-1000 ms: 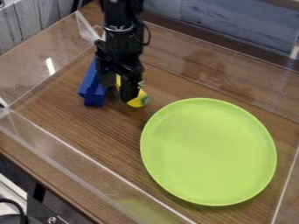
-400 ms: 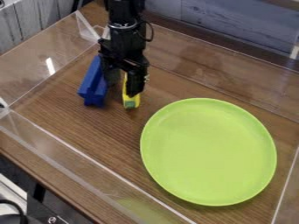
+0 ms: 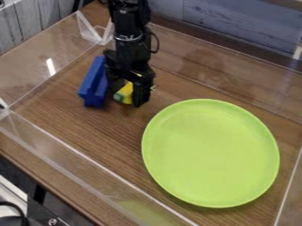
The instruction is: Put the banana in the green plate
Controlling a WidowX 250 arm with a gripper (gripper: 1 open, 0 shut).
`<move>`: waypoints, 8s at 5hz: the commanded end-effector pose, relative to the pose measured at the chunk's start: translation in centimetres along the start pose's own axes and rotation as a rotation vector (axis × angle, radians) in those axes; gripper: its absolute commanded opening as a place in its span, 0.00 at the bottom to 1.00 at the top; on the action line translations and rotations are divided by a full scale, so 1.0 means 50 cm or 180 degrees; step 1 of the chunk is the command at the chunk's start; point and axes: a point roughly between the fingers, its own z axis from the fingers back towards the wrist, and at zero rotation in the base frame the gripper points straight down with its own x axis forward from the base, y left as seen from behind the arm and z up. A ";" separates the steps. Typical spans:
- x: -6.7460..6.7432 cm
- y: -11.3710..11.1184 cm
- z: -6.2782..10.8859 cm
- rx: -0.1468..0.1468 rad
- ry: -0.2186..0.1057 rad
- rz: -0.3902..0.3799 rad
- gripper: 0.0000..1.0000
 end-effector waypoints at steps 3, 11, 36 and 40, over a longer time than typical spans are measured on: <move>0.008 0.017 0.014 0.0086 -0.0103 0.0098 0.00; -0.043 -0.224 0.247 0.0164 -0.0316 -0.0120 0.00; -0.082 -0.391 0.022 -0.0433 -0.0304 0.0314 0.00; -0.059 -0.363 0.067 -0.0333 -0.0303 0.0440 0.00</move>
